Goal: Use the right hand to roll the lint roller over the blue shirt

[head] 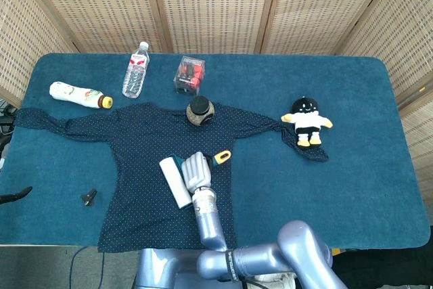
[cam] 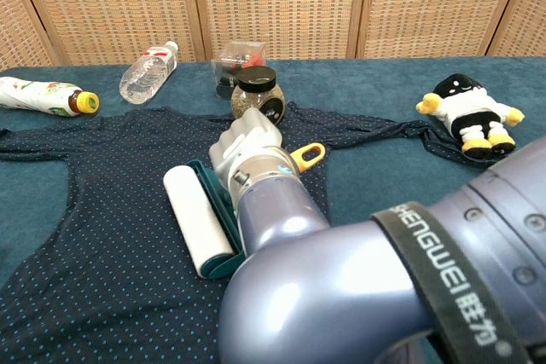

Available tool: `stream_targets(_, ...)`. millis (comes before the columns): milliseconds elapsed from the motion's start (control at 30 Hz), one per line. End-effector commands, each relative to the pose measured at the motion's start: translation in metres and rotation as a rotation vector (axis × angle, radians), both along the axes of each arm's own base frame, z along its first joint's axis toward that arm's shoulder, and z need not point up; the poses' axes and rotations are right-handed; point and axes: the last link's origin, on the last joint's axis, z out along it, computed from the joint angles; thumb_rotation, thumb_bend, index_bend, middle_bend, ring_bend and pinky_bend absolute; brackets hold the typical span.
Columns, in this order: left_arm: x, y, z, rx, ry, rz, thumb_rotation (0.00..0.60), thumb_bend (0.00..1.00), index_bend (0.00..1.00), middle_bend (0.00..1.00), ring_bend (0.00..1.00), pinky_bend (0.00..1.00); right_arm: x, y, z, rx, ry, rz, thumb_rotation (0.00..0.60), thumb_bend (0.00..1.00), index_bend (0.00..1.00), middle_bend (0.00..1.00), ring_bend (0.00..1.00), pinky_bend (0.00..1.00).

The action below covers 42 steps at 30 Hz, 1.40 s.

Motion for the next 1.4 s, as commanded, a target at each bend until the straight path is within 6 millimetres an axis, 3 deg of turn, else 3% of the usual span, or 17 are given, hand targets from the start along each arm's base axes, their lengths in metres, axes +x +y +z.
stream_targets(33,0.0,0.0,0.0,0.0,-0.001,0.002,0.6,0.0,0.0,0.0,0.0,0.0,0.006,0.005,-0.004,0.012,-0.012,0.011,0.6,0.94,0.79,1.0,1.0,1.0)
stream_targets(233,-0.001,0.0,0.001,0.002,-0.002,0.003,0.6,0.0,0.0,0.0,0.0,0.0,0.01,0.008,-0.009,0.018,-0.021,0.021,0.6,0.94,0.79,1.0,1.0,1.0)
stream_targets(400,-0.001,0.001,0.0,-0.001,0.0,0.004,0.6,0.0,0.0,0.0,0.0,0.0,-0.002,-0.001,-0.005,-0.017,0.01,0.013,0.6,0.94,0.79,1.0,1.0,1.0)
stream_targets(933,0.003,0.001,-0.004,-0.008,0.017,-0.002,0.6,0.0,0.0,0.0,0.0,0.0,-0.085,-0.057,0.048,-0.178,0.104,-0.143,0.6,0.94,0.79,1.0,1.0,1.0)
stream_targets(1167,0.005,-0.001,-0.006,-0.011,0.022,-0.007,0.6,0.0,0.0,0.0,0.0,0.0,-0.096,-0.061,0.061,-0.192,0.058,-0.18,0.6,0.92,0.77,1.0,1.0,1.0)
stream_targets(1233,0.005,-0.002,-0.006,-0.011,0.022,-0.009,0.6,0.0,0.0,0.0,0.0,0.0,-0.098,-0.062,0.064,-0.194,0.033,-0.182,0.6,0.78,0.64,1.0,1.0,1.0)
stream_targets(1300,0.005,-0.002,-0.006,-0.011,0.022,-0.01,0.6,0.0,0.0,0.0,0.0,0.0,-0.1,-0.062,0.067,-0.203,0.026,-0.19,0.6,0.3,0.24,1.0,1.0,1.0)
stream_targets(1367,0.005,-0.003,-0.006,-0.012,0.019,-0.011,0.6,0.0,0.0,0.0,0.0,0.0,-0.1,-0.062,0.073,-0.21,-0.008,-0.186,0.6,0.02,0.02,1.0,1.0,1.0)
stream_targets(1400,0.005,-0.003,-0.005,-0.011,0.018,-0.011,0.6,0.0,0.0,0.0,0.0,0.0,-0.1,-0.062,0.077,-0.215,-0.022,-0.183,0.6,0.0,0.0,1.0,1.0,1.0)
